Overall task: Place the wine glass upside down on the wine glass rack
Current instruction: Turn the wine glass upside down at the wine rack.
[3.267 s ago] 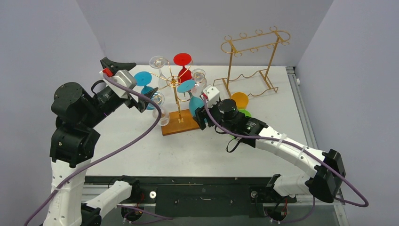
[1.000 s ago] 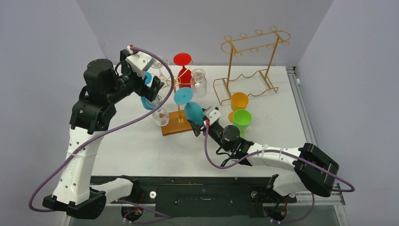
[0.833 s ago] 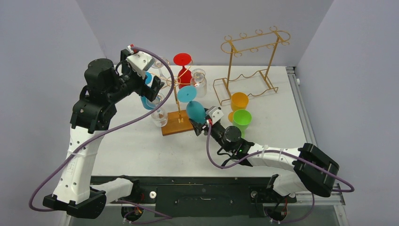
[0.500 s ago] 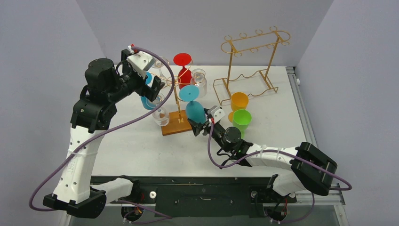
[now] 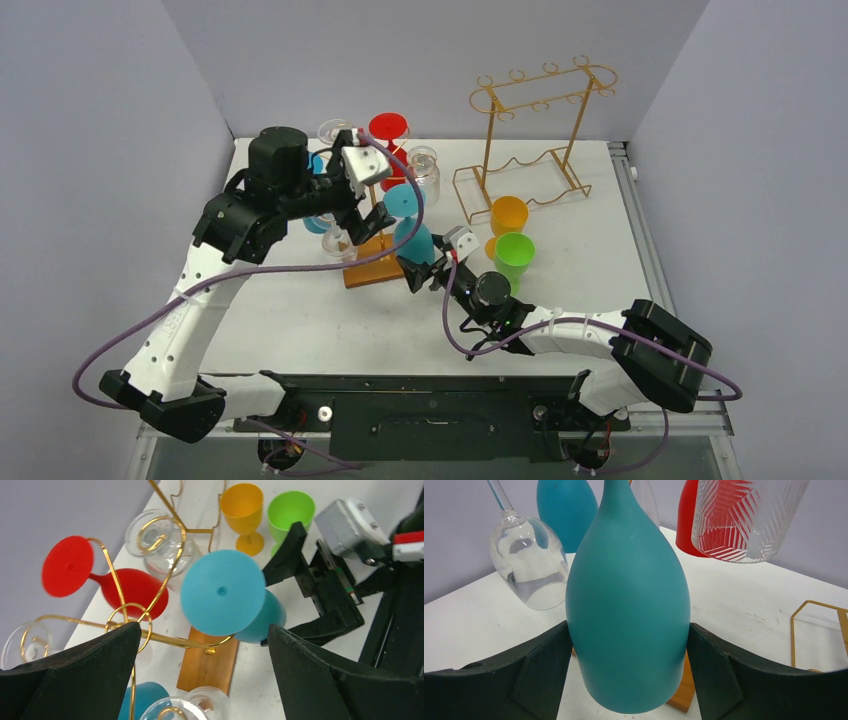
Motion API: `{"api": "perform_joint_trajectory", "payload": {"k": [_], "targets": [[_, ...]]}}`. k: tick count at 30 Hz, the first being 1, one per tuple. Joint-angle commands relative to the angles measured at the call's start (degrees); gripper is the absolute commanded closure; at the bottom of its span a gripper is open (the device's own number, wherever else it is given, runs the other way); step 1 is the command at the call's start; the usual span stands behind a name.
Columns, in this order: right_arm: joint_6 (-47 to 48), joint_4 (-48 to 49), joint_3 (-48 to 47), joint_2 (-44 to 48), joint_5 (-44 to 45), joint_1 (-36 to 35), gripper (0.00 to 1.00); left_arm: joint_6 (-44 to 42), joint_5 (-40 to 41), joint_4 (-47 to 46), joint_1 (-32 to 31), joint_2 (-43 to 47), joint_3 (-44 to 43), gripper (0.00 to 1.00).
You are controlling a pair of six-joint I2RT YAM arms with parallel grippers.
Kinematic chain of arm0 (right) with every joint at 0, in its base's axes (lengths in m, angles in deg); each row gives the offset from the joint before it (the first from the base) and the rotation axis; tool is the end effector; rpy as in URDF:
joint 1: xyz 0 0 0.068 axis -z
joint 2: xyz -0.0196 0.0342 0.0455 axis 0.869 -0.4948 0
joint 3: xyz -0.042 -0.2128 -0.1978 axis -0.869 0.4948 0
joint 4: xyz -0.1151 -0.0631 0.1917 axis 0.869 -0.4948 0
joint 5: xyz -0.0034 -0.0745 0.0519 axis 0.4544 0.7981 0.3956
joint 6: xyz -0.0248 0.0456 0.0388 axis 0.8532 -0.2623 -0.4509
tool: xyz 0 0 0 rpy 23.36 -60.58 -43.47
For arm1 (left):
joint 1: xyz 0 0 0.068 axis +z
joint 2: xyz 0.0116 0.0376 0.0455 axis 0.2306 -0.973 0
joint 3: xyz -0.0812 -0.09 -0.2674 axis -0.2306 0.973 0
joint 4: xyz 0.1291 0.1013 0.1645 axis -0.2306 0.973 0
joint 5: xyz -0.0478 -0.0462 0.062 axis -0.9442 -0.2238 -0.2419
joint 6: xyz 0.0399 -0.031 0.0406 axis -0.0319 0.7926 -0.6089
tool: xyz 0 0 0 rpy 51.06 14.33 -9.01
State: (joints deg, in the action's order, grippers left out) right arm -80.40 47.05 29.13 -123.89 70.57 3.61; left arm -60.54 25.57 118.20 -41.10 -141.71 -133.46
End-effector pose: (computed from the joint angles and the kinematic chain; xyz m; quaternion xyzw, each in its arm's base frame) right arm 0.1608 0.2293 0.2902 -0.2332 0.6187 0.3293 0.6741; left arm 0.1793 -0.1191 0.4809 0.4681 0.6732 -0.1988 0.5369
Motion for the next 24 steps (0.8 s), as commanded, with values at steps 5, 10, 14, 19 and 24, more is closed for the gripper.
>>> {"api": "perform_joint_trajectory", "payload": {"k": [5,10,14,19,24], "targets": [[-2.53,-0.22,-0.09,0.55,-1.64,-0.12,0.26,-20.36,-0.09,2.79,-7.88,3.47,1.19,0.04],[-3.43,0.19,-0.66,0.01,-3.37,0.12,0.26,-31.04,7.04,-8.97,-11.99,10.01,13.88,0.03],[-4.02,0.52,-0.87,-0.34,-4.69,0.39,0.25,-40.47,11.91,-19.41,-14.68,14.47,23.57,0.04],[-4.71,1.34,-0.83,-0.79,-6.09,0.77,0.25,-45.03,15.10,-29.01,-16.51,15.84,28.70,0.19],[-5.26,2.16,-0.62,-1.16,-6.79,1.00,0.24,-47.02,16.64,-31.79,-17.31,15.22,30.48,0.34]]}}
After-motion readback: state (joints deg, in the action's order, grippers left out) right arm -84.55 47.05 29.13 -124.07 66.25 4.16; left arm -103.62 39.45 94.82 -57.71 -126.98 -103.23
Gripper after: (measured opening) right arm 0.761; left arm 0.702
